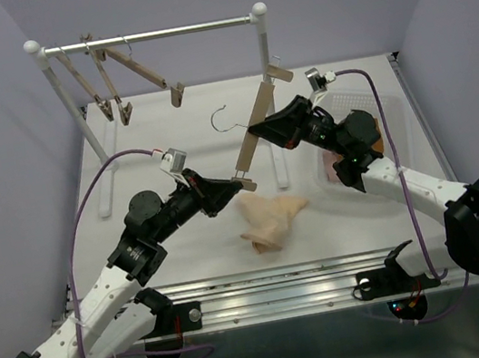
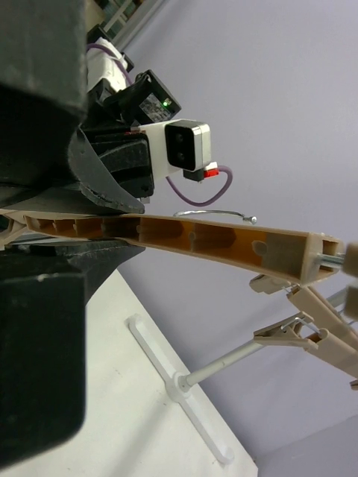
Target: Remove the underwear clipped to the hanger
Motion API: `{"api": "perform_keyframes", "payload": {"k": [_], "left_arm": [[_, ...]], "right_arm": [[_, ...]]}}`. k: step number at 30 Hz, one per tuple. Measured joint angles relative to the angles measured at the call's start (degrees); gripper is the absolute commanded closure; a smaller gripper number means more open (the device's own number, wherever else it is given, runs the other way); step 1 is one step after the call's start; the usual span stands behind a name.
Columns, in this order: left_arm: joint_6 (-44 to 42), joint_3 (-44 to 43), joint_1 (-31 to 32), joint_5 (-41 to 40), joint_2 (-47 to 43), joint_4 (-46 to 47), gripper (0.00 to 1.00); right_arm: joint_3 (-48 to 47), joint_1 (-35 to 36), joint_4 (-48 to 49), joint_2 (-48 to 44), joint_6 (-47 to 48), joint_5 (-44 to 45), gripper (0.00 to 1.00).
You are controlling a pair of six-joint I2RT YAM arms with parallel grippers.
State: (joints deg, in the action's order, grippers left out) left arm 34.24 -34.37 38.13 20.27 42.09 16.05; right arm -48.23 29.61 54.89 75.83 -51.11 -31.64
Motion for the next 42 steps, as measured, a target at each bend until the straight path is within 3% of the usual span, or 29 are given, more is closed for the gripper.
{"api": "perform_keyframes", "payload": {"k": [4,6,8,9,12,23,25,26,29,30,32,35,36,37,38,39,41,42], "left_arm": [[-0.57,0.55,0.02,0.02,-1.01,0.13,1.0],[-0.85,0.61,0.02,-0.17,-1.33,-0.28,0.59],[-1.18,0.61,0.04,-0.61,-1.31,-0.61,0.26],[-1.55,0.57,0.07,-1.07,-1.16,-1.01,0.01],[-1.95,0.17,0.11,-2.43,-0.13,-1.44,0.01],[-5.2,-5.53,0.11,-4.11,6.12,2.05,0.01],[-6.21,-7.56,0.11,-3.39,8.96,2.89,0.07],[-6.78,-8.81,0.11,-2.64,10.86,3.41,0.2],[-7.93,-10.73,0.11,-0.66,14.53,4.42,0.45],[-8.26,-11.19,0.11,0.15,15.52,4.55,0.69],[-8.02,-11.65,0.11,1.62,16.72,4.72,1.0],[-8.41,-12.02,0.7,4.63,17.0,5.6,1.0],[-8.35,-12.07,0.63,5.03,16.9,5.99,1.0],[-8.13,-12.07,0.66,4.94,16.57,6.01,1.0],[-8.07,-12.07,0.68,4.9,16.28,5.95,1.0],[-8.0,-12.07,0.76,4.57,15.78,5.53,1.0],[-8.26,-12.07,0.98,2.34,14.53,4.63,1.0],[-8.28,-12.07,0.94,0.57,13.68,3.91,1.0]], "right_arm": [[-0.17,0.0,0.02,0.07,0.13,-1.01,0.99],[-0.17,0.04,0.0,0.07,0.24,-1.33,0.99],[-0.17,0.04,-0.02,0.07,0.37,-1.46,0.99],[-0.17,0.04,-0.11,0.07,0.55,-1.49,0.99],[-0.17,-0.02,-1.22,0.22,2.71,-1.77,0.99],[0.11,-0.07,-1.22,0.7,1.49,-2.73,0.99],[0.24,-0.07,-0.35,0.7,0.26,-3.02,0.99],[0.26,-0.07,-0.02,0.7,-0.24,-3.17,0.99],[0.28,-0.07,0.68,0.7,-1.4,-3.32,0.99],[0.28,-0.07,1.03,0.7,-1.86,-3.3,0.99],[0.33,-0.07,1.16,0.7,-2.08,-3.08,0.99],[0.76,-0.55,2.32,0.59,-3.98,-3.48,0.99],[0.79,-0.55,2.58,0.46,-4.15,-3.43,0.89],[0.81,-0.55,2.58,0.33,-4.13,-3.48,0.72],[0.81,-0.55,2.49,0.11,-4.0,-3.41,0.37],[0.81,-0.52,1.79,-0.2,-3.58,-3.17,0.22],[0.83,-0.26,-1.14,-1.09,-1.44,-2.29,0.0],[0.81,-0.28,-3.17,-1.57,0.66,-1.6,0.0]]}}
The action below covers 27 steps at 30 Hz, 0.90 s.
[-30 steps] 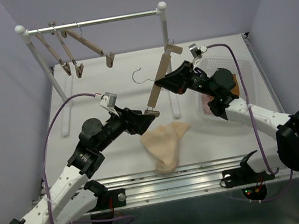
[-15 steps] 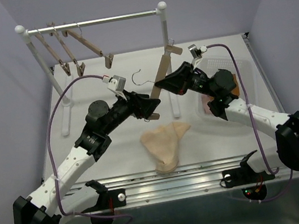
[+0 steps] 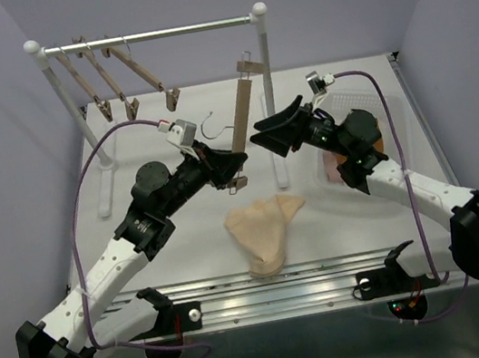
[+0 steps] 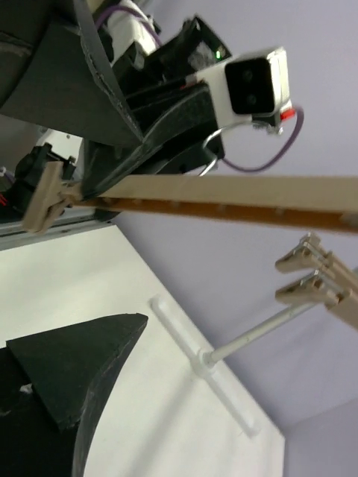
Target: Remove the underwear clipped to the hanger
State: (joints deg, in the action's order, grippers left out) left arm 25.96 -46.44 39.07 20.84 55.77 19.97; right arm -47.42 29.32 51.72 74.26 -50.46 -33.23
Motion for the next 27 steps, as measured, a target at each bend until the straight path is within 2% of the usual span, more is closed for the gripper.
{"api": "perform_keyframes", "payload": {"k": [4,8,12,17,22,23,25,26,27], "left_arm": [[0.13,-0.46,-0.33,-10.08,-4.04,-6.01,1.0],[0.87,-2.78,-0.33,-21.55,-5.62,-15.93,1.0],[2.38,-4.57,-0.55,-30.14,-5.81,-26.49,1.0],[3.63,-5.05,-0.57,-35.06,-5.81,-34.03,1.0],[4.57,-5.25,-0.55,-36.59,-5.77,-36.87,1.0],[4.66,-5.42,-0.55,-36.76,-5.73,-37.24,1.0],[4.85,-5.9,-0.55,-37.03,-5.51,-37.86,1.0],[4.98,-6.19,-0.55,-37.2,-5.33,-37.88,1.0],[5.01,-6.25,-0.57,-37.29,-5.25,-37.86,1.0]], "right_arm": [[0.02,-0.07,-9.94,-2.38,6.29,3.1,0.0],[1.14,0.15,-18.97,-4.87,11.89,6.47,0.0],[1.4,4.81,-32.81,-5.09,21.05,14.62,0.0],[1.36,13.09,-46.23,-0.79,28.81,21.4,0.0],[0.87,20.15,-56.74,6.43,33.24,27.32,0.02],[0.66,21.59,-58.05,8.09,33.79,28.46,0.05],[-0.33,24.35,-61.37,12.31,34.21,31.32,0.39],[-0.63,25.07,-62.31,13.55,34.8,32.24,0.71],[-1.03,25.86,-63.71,14.73,34.58,33.64,0.81]]}}
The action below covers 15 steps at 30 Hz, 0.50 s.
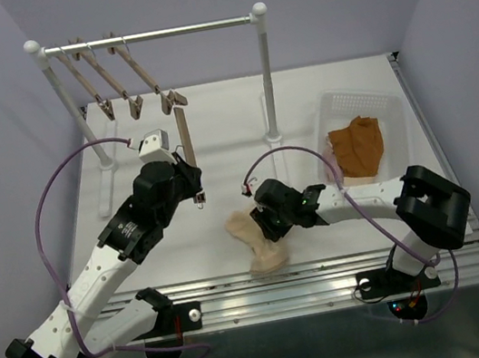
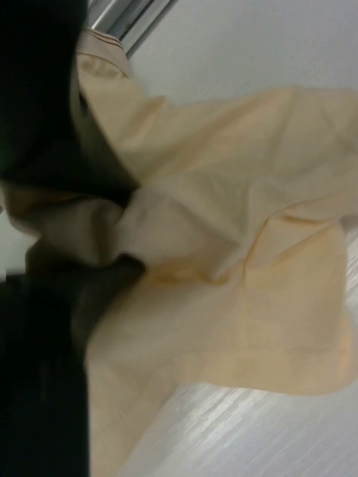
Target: Remove the underwear clipped to the hanger
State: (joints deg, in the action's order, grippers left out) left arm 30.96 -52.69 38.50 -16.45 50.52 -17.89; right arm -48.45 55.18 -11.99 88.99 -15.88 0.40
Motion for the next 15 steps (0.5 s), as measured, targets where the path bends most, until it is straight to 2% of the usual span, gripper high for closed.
{"api": "perform_keyframes", "payload": {"k": [1,5,11,13,15], "left_arm": [[0.04,-0.26,0.0,-0.02,0.17,-0.02,1.0],[0.04,-0.39,0.02,0.0,0.39,0.02,1.0],[0.02,-0.39,0.02,0.57,0.42,0.55,1.0],[0.02,-0.39,0.02,0.87,0.44,0.87,1.0],[-0.04,-0.39,0.02,1.25,0.76,1.46,1.0]], "right_arm": [[-0.2,0.7,-0.74,1.03,0.37,0.79,0.99],[-1.33,1.16,-3.91,0.31,-0.31,8.55,0.99],[-6.95,0.07,-5.51,-8.87,-1.01,24.83,0.99],[-9.05,-1.55,-5.33,-11.78,-1.27,29.07,0.99],[-11.34,-6.58,-4.9,-16.02,-1.49,34.23,0.99]]}}
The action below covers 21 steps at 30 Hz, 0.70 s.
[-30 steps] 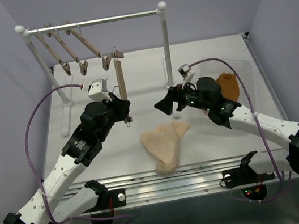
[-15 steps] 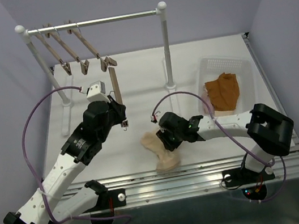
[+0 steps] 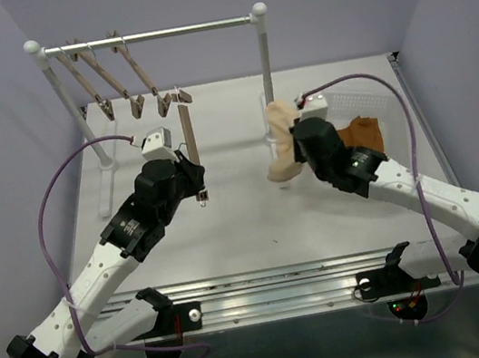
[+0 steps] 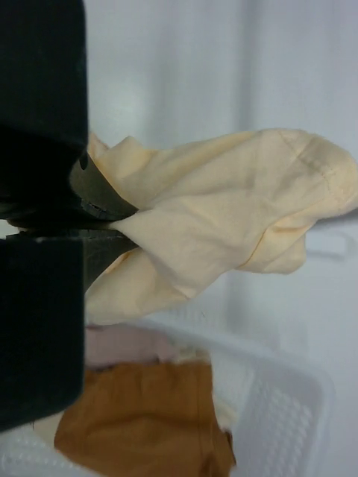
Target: Remove the underwear clipped to the hanger
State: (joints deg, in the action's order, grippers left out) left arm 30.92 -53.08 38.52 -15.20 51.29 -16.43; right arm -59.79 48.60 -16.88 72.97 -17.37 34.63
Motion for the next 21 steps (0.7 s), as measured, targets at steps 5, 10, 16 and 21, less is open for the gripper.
{"api": "perform_keyframes", "payload": {"k": [5,10,16,21], "left_arm": [[-0.26,-0.33,-0.02,0.81,1.92,0.57,1.0],[-0.55,-1.14,0.0,1.62,3.43,0.98,1.0],[-1.03,-4.46,-0.02,1.95,6.67,1.2,1.0],[-1.57,-8.39,0.0,2.8,10.21,1.33,1.0]], "right_arm": [[-5.44,-12.0,1.09,-3.82,1.36,10.05,0.99],[-6.75,-16.92,2.25,-5.4,3.06,15.82,0.99],[-0.5,-18.78,2.43,-5.55,2.56,16.9,0.66],[4.83,-19.91,1.03,-4.74,0.79,18.84,0.55]]}}
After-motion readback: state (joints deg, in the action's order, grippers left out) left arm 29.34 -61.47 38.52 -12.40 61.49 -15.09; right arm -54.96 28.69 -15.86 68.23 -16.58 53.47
